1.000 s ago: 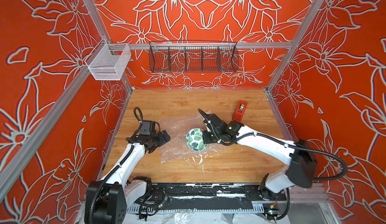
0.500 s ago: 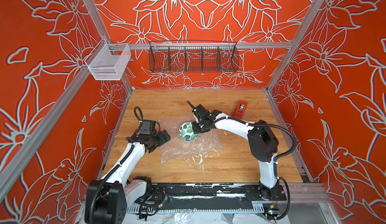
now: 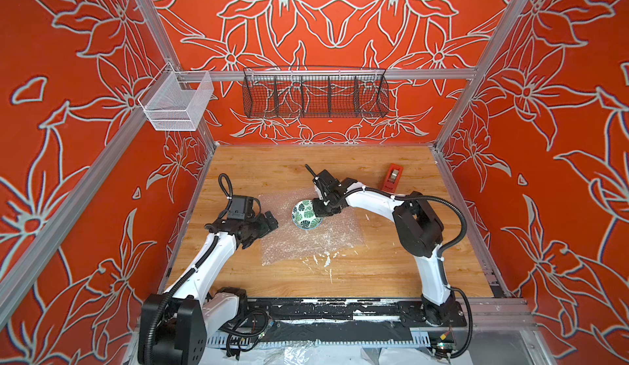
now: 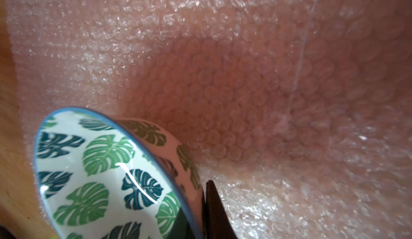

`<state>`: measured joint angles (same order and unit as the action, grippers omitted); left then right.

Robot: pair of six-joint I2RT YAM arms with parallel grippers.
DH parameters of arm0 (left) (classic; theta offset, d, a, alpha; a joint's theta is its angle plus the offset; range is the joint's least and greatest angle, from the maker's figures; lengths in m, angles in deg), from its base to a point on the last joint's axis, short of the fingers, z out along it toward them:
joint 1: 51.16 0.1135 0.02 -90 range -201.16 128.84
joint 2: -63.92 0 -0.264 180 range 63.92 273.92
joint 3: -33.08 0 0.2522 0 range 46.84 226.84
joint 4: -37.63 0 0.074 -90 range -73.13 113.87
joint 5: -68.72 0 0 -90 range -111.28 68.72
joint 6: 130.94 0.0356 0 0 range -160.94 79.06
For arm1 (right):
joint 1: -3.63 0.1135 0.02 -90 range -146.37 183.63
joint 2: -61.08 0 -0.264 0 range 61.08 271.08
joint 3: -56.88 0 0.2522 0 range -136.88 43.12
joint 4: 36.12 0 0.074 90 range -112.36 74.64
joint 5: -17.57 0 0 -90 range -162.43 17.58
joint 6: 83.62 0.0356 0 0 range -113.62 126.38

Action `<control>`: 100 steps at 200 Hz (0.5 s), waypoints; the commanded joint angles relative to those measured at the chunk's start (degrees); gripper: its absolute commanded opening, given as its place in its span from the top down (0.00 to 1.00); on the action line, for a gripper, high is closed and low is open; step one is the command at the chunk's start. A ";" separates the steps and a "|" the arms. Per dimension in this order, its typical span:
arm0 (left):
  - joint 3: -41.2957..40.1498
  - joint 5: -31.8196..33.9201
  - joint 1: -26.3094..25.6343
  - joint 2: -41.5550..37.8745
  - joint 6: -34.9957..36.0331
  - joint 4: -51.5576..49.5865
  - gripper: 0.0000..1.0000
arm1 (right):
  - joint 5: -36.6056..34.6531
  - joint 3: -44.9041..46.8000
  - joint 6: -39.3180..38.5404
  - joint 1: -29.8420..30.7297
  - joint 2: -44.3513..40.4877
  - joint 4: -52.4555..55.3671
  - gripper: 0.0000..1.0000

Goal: Wrap bowls in bubble wrap
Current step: Place the bowl on the bubble wrap.

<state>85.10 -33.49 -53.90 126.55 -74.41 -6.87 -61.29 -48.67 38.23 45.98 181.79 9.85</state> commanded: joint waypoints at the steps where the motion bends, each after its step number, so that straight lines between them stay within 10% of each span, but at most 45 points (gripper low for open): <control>1: 0.22 -1.31 -0.42 0.13 0.12 0.65 0.03 | 0.12 -1.40 -0.04 -0.09 0.58 -0.13 0.79; 100: 0.21 -4.84 -1.37 -1.64 1.10 1.59 0.03 | -7.69 16.24 2.14 -1.23 -22.57 -0.40 0.42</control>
<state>85.10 -36.79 -54.53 126.18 -73.80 -6.19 -64.98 -38.02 38.56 45.33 167.65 9.32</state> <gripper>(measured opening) 0.968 0.568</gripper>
